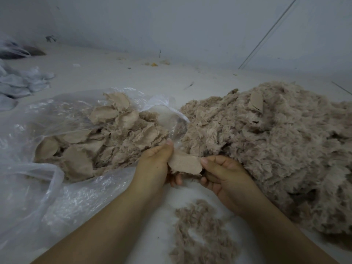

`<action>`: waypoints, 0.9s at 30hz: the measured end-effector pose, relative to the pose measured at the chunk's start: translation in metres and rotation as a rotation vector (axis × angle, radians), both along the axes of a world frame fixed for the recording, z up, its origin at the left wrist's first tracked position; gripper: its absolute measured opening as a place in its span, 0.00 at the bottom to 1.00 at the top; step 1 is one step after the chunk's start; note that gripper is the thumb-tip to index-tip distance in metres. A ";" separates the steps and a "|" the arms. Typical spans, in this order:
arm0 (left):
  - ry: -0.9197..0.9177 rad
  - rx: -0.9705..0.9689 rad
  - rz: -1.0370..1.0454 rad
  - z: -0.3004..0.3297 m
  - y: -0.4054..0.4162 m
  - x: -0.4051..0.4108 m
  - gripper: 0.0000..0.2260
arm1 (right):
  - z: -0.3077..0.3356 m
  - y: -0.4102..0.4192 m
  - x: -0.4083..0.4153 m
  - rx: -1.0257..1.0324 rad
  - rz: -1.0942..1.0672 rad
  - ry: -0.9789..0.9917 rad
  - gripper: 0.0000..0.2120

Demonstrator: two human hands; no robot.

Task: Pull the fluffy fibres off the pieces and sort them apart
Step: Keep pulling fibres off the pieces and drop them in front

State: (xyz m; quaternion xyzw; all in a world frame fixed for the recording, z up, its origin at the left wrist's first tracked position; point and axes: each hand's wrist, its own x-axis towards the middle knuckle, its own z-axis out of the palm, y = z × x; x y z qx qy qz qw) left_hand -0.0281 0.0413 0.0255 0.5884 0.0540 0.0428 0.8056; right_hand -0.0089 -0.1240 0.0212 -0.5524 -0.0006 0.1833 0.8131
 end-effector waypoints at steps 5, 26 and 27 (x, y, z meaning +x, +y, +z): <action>-0.037 0.081 -0.055 -0.002 0.000 0.001 0.09 | -0.002 0.000 0.000 0.018 -0.014 0.030 0.14; -0.008 0.319 -0.271 -0.004 0.001 0.002 0.18 | -0.002 -0.002 -0.001 -0.046 0.049 -0.091 0.21; -0.014 0.357 -0.295 -0.003 0.001 0.002 0.16 | -0.002 -0.003 -0.001 -0.042 0.063 -0.096 0.20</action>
